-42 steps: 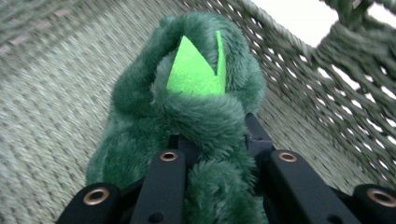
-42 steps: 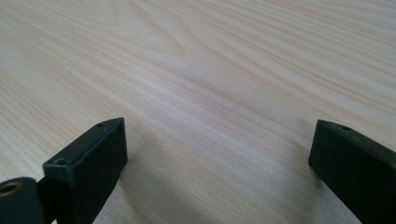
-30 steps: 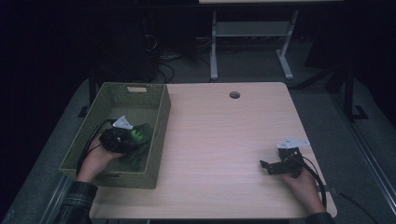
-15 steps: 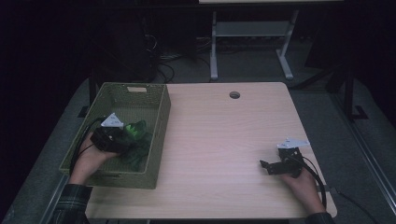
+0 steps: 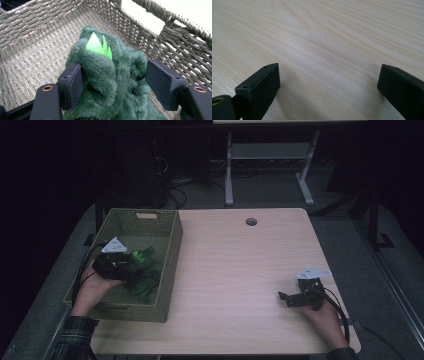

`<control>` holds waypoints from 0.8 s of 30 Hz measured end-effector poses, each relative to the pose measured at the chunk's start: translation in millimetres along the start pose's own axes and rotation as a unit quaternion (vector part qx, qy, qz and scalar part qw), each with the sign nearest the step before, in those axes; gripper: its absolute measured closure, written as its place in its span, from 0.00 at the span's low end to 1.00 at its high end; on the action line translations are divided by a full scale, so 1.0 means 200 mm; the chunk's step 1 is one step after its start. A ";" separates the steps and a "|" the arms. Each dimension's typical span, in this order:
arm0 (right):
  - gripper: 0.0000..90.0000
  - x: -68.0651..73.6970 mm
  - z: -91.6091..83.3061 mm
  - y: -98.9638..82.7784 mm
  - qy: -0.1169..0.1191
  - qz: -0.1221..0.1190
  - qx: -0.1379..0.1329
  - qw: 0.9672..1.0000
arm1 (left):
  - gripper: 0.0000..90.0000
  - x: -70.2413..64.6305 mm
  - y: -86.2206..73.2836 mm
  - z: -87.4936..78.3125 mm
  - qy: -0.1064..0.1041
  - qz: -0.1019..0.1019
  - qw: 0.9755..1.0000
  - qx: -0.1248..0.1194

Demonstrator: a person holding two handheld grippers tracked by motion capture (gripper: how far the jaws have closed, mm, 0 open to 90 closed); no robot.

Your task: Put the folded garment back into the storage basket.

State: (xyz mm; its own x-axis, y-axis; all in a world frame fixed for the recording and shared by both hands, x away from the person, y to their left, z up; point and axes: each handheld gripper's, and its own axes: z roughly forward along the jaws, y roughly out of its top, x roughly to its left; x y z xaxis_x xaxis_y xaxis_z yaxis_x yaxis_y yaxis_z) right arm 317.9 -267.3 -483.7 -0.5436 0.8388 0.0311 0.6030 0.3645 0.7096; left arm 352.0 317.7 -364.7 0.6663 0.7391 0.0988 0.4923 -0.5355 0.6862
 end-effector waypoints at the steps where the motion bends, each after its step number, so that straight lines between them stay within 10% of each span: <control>1: 0.05 0.00 0.00 0.00 0.000 0.000 0.000 1.000 | 0.33 0.00 0.00 0.00 0.002 -0.002 1.000 -0.004; 4: 0.05 0.00 0.00 0.00 0.000 0.000 0.000 1.000 | 0.38 0.01 0.02 -0.01 -0.005 -0.004 1.000 -0.008; 11: 0.05 0.00 0.00 0.00 0.000 0.000 0.000 1.000 | 0.92 0.02 0.04 -0.02 -0.017 -0.013 1.000 -0.009; 18: 0.05 0.00 0.00 0.00 0.000 0.000 0.000 1.000 | 0.95 -0.07 0.05 0.01 -0.073 0.005 0.997 0.020; 24: 0.05 0.00 0.00 0.00 0.000 0.000 0.000 1.000 | 0.96 -0.12 0.05 0.13 -0.117 0.011 0.989 0.085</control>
State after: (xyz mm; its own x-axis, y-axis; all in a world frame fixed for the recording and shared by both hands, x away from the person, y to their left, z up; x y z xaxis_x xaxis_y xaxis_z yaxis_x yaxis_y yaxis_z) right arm 317.9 -267.2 -483.7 -0.5429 0.8392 0.0316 0.6033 0.3636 0.7098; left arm 355.6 284.5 -379.4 0.7803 0.6213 -0.0710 0.5491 -0.6265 0.5532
